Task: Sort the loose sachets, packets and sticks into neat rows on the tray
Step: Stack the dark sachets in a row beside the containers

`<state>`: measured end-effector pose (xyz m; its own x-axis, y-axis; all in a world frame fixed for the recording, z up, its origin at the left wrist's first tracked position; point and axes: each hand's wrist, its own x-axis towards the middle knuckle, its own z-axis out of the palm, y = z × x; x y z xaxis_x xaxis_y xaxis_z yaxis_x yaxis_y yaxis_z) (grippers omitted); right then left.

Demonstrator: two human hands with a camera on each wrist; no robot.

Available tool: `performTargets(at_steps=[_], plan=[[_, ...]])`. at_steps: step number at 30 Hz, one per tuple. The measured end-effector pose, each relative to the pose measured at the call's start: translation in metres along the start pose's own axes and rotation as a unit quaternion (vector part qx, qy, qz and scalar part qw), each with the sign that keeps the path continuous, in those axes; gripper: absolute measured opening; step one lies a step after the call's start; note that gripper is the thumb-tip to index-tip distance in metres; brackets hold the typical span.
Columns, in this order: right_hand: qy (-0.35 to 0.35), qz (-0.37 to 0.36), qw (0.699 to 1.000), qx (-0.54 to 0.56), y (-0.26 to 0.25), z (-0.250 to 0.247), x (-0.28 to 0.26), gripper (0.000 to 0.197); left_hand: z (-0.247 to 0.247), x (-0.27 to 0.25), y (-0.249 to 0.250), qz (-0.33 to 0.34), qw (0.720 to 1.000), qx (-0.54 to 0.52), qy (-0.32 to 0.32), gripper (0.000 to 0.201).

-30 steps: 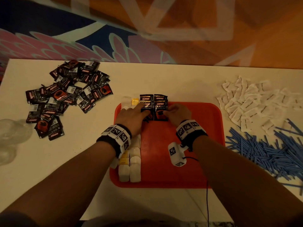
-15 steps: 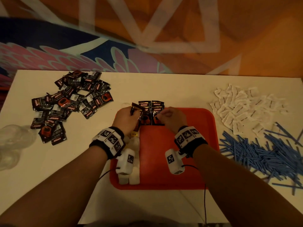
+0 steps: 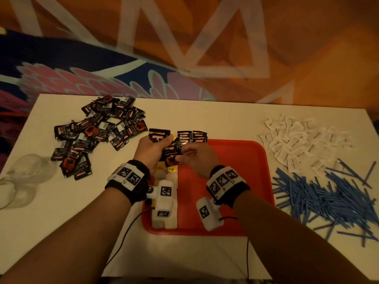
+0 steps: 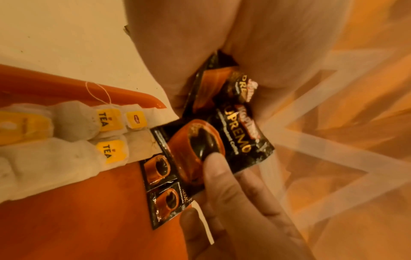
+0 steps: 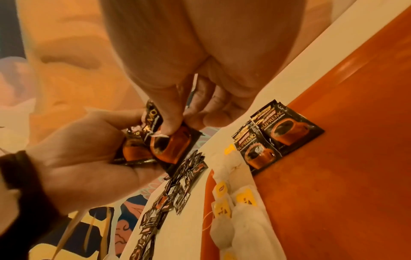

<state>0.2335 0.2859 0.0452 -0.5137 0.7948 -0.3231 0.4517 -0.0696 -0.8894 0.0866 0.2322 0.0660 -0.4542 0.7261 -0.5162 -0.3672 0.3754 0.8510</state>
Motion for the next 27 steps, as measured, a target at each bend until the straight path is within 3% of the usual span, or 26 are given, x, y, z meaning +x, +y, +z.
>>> performTargets(at_steps=[5, 9, 16, 21, 27], plan=[[-0.008, 0.000, 1.000, -0.008, 0.004, 0.010, -0.005, 0.012, -0.003, -0.006, -0.004, -0.001, 1.000, 0.007, 0.016, 0.003], [-0.004, -0.008, 1.000, -0.021, 0.010, 0.013, -0.004, 0.017, -0.007, -0.011, -0.003, 0.033, 0.998, 0.049, -0.024, 0.004], [-0.009, -0.023, 1.000, -0.018, 0.011, 0.025, -0.002, 0.016, -0.015, -0.001, -0.011, -0.012, 0.999, 0.050, 0.012, 0.002], [0.041, 0.071, 0.991, -0.108, 0.031, 0.018, 0.008, 0.021, -0.031, 0.014, -0.015, -0.003, 0.992, 0.081, 0.093, 0.018], [0.104, 0.192, 0.968, -0.124, 0.054, 0.006, 0.028, 0.025, -0.047, 0.017, -0.018, -0.053, 0.993, 0.037, 0.104, 0.013]])
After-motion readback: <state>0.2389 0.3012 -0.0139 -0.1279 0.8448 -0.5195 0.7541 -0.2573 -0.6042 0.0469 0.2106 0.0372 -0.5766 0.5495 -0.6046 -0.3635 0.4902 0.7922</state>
